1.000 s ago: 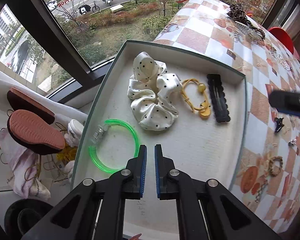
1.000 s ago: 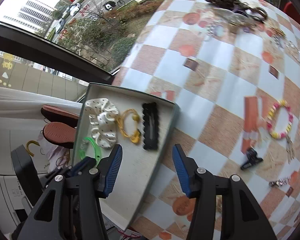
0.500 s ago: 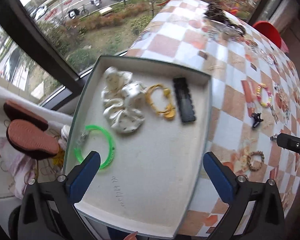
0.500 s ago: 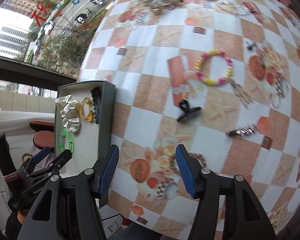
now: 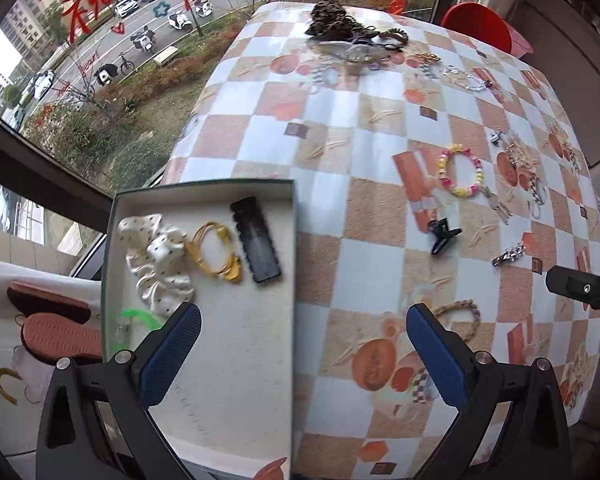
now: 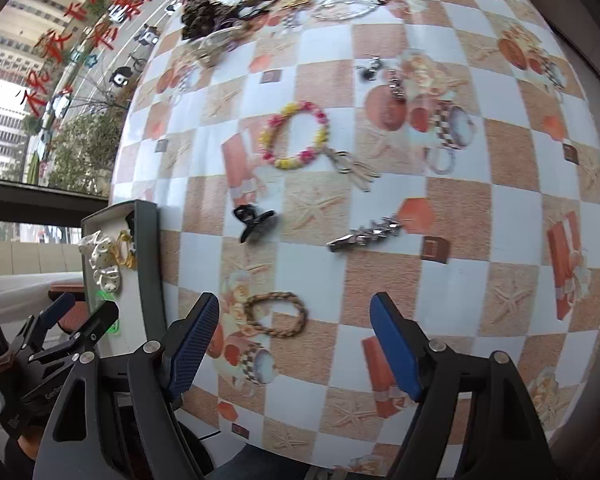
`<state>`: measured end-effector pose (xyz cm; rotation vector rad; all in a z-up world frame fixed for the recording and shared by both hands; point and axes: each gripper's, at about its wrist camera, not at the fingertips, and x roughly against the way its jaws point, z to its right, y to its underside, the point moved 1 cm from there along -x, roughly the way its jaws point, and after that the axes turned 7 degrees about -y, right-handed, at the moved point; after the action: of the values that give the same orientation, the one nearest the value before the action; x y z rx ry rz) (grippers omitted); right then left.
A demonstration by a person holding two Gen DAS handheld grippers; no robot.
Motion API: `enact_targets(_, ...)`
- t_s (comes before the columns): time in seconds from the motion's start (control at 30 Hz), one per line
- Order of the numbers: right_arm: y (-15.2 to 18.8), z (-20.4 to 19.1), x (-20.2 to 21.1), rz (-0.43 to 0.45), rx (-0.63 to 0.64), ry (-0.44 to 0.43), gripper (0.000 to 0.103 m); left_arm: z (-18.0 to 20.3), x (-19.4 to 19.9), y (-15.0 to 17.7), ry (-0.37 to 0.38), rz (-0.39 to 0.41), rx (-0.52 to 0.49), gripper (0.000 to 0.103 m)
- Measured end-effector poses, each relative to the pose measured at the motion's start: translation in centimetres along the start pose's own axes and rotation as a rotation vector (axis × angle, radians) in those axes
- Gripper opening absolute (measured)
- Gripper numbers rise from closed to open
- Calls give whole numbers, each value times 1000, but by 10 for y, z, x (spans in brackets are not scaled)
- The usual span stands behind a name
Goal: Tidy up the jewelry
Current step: 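Withdraw both open tools from the box back over the table, then grasp the black claw clip with the left tool while the right tool grasps the silver charm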
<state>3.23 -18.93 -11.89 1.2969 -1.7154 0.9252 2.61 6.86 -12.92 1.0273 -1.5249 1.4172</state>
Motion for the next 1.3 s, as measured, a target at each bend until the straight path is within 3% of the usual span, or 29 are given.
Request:
enact_targets(0.33,-3,46,14,20,-82,41,80,47,-27,-22,62,-24,-103,103)
enact_targets(0.73,-18,67,-3,-16,-56,86,80,92,-58,-37,43,-55,-156,103)
enact_targets(1.07,-69,75,-13,34,-23,135,80,107,-82,-55,43,-66,-142,103)
enact_targets(1.3,-105,74,-29,47,17,168,80,120,-119,-67,43,-73,-149,103)
